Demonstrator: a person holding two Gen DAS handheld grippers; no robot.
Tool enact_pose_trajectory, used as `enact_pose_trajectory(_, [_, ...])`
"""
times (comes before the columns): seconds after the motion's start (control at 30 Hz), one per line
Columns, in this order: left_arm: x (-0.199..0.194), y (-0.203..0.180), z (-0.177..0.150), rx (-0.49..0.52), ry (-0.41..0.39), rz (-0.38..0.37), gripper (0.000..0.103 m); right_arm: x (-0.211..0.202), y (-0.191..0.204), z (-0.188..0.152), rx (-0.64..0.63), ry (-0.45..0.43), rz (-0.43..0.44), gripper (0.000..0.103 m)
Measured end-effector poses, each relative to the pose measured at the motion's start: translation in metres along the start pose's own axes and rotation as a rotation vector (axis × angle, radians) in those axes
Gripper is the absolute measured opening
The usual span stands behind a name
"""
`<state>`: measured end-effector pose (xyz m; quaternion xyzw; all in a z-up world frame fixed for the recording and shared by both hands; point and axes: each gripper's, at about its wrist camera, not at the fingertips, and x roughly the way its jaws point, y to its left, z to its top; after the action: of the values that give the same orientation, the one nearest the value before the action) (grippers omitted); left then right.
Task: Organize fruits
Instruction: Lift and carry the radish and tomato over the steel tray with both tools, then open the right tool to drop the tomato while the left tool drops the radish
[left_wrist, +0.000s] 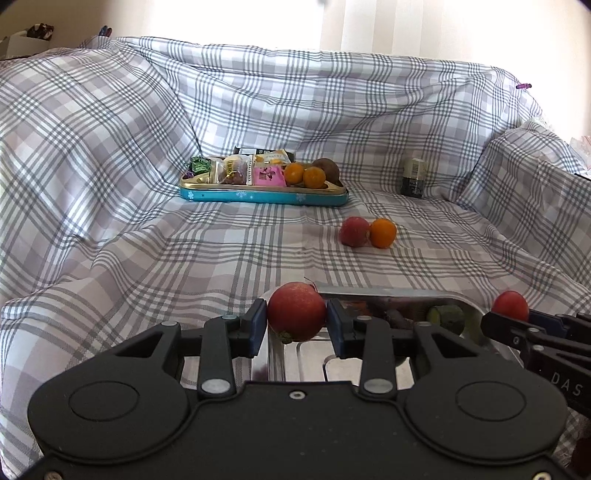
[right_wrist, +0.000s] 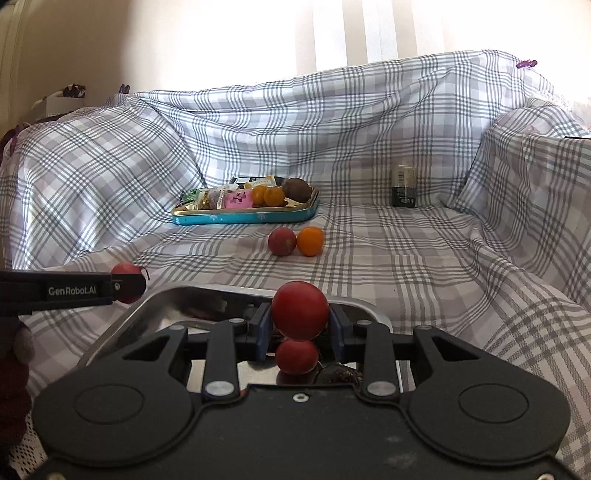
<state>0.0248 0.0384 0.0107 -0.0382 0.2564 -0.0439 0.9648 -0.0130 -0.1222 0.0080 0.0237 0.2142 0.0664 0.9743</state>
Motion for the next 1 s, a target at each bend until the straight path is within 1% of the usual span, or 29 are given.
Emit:
enact_pose_trajectory(0.13, [-0.0012,-0.0036,-0.0021,0.020,-0.002,0.002,0.044,0.0017,0.0005,-0.0007,-0.004,0.012,0.014,0.034])
enact_pose_trajectory(0.4, [-0.0003,-0.0054,-0.0035,0.030,0.011,0.002,0.044,0.0030,0.0068,-0.0021,-0.050,0.019,0.023,0.034])
enact_pose_trajectory(1.0, [0.0025,-0.0077,-0.0029,0.040,0.040,-0.018,0.045,0.0039,0.0051,-0.0032,-0.053,0.022,0.036,0.035])
